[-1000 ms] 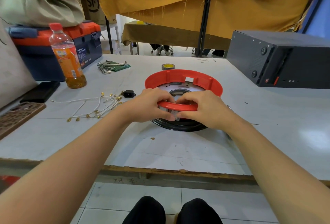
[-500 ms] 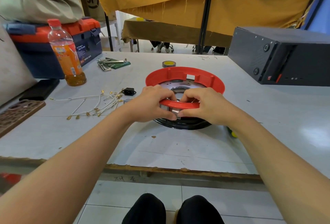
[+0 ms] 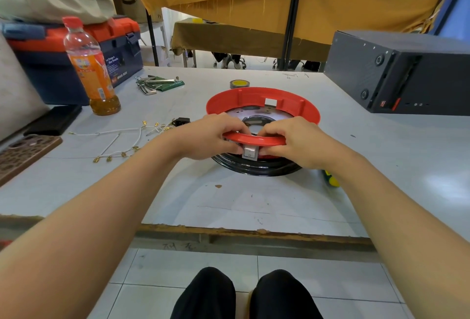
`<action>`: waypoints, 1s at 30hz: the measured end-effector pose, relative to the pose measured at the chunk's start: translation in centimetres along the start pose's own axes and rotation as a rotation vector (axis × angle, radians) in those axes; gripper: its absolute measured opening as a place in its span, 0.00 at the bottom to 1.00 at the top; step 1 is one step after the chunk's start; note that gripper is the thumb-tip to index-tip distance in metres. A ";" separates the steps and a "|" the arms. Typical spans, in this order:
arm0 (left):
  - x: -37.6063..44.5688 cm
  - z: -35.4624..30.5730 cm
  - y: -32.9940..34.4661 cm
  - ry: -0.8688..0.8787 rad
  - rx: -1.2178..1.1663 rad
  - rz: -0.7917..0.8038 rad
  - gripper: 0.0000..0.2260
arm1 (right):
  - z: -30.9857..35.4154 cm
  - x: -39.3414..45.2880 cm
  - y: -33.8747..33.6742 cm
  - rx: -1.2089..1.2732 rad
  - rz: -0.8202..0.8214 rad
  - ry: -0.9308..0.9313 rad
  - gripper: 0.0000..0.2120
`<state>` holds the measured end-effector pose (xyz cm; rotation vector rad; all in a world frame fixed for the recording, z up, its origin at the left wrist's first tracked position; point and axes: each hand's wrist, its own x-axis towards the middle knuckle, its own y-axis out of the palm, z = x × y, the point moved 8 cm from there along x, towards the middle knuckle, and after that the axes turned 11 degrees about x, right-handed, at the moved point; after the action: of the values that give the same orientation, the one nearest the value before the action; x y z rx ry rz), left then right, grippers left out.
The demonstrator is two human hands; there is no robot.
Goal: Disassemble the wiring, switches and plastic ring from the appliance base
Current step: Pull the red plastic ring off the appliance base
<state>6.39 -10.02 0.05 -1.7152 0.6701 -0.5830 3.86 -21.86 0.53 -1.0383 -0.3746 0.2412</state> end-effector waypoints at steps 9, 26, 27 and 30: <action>0.1 -0.1 0.0 0.000 0.005 -0.029 0.12 | 0.2 -0.2 0.2 -0.019 -0.055 -0.023 0.08; -0.2 -0.3 0.1 0.018 -0.024 -0.072 0.16 | 1.1 -0.7 0.3 -0.014 -0.087 -0.075 0.05; -0.2 -0.4 0.1 0.022 -0.027 -0.079 0.16 | 1.1 -0.7 0.3 -0.013 -0.080 -0.078 0.03; -0.3 -0.6 0.0 0.027 -0.014 -0.100 0.16 | 0.9 -0.6 0.4 0.016 -0.028 -0.063 0.06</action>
<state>5.80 -10.25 0.13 -1.7640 0.6109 -0.6737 2.93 -21.18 0.52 -1.0112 -0.4426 0.2518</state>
